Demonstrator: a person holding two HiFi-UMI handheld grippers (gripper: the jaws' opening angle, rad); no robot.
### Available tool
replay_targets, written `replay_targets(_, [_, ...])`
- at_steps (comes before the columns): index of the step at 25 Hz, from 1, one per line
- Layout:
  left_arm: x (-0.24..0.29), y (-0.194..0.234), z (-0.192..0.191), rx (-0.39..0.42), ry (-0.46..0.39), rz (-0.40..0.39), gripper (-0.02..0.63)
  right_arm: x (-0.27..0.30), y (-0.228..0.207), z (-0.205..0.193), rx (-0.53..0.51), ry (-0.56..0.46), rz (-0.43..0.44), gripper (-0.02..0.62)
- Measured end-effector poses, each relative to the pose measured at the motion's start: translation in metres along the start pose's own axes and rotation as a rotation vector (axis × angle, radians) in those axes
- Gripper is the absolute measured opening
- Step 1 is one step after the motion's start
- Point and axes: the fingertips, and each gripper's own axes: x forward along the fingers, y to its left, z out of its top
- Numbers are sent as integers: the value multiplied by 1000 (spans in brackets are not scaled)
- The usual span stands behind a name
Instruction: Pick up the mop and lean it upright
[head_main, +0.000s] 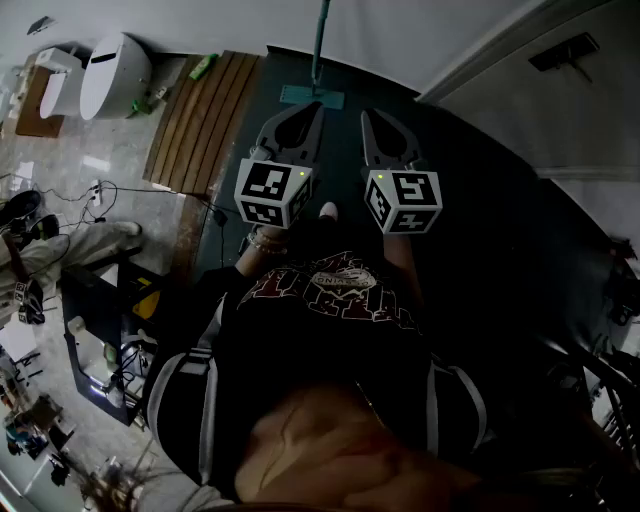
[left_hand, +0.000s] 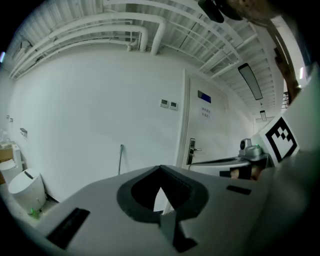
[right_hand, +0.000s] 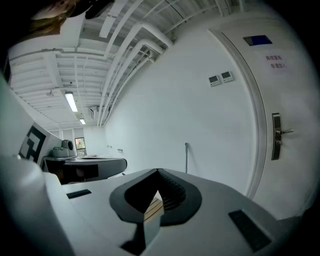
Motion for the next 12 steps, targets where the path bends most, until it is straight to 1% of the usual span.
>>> replay_targets(3, [1,-1,-3,-8,11,-1,46,-1,-1,-1,3,-2,2,18])
replay_targets(6, [3,-3,-5,1,21,1,46,-2,-4,-2,5,1,1,18])
replay_targets(12, [13,-9,-7,-11,24,13,46,-3,-19,0,20,-10,10,18])
